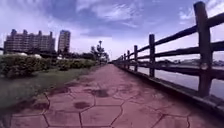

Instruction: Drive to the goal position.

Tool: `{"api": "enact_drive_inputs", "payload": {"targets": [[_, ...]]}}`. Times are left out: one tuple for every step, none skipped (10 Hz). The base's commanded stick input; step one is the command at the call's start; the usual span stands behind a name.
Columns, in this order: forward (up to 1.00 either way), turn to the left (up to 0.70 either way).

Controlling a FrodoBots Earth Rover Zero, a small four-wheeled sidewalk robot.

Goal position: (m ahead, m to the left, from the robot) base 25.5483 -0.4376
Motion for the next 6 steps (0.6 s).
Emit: {"api": "enact_drive_inputs", "payload": {"targets": [[1.0,0.0],[1.0,0.0],[1.0,0.0],[1.0,0.0],[1.0,0.0],[1.0,0.0]]}}
